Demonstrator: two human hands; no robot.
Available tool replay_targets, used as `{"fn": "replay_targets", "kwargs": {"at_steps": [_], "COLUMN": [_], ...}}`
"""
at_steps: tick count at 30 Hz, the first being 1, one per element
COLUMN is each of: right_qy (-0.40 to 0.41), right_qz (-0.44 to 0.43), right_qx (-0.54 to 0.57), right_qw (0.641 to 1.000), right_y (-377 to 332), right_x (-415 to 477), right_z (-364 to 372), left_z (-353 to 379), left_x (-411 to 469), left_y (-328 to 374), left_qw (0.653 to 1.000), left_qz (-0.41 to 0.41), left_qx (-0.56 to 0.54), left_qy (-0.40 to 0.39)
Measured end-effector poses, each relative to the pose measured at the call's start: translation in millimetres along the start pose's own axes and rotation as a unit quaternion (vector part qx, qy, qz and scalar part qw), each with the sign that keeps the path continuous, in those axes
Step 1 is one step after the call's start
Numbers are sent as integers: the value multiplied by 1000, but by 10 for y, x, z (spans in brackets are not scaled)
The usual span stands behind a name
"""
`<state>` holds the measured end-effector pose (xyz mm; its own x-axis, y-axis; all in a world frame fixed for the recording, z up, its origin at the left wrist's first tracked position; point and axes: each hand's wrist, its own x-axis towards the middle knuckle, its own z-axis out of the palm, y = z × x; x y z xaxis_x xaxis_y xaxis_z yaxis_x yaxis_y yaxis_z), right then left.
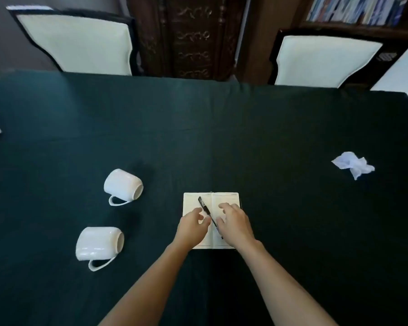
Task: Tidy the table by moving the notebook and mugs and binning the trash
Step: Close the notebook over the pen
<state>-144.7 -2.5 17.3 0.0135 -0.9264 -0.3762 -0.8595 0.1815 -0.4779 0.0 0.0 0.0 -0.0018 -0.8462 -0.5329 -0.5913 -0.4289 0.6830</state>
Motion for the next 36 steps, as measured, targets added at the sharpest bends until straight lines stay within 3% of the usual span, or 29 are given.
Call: {"fn": "replay_targets", "kwargs": {"at_steps": [5, 19, 36], "right_qy": [21, 44, 23], "right_qz": [36, 65, 52], "right_qx": [23, 124, 135], "right_qw": [999, 989, 989], "right_y": [20, 66, 221], "right_x": [41, -3, 68], "right_z": [206, 434, 402], "left_z": [78, 142, 197], "left_x": [153, 240, 158], "left_y": [-16, -77, 21], "left_qw": [996, 994, 998], "left_qz": [-30, -31, -17], "left_qx": [-86, -99, -57], "left_qy": [-9, -37, -20]}}
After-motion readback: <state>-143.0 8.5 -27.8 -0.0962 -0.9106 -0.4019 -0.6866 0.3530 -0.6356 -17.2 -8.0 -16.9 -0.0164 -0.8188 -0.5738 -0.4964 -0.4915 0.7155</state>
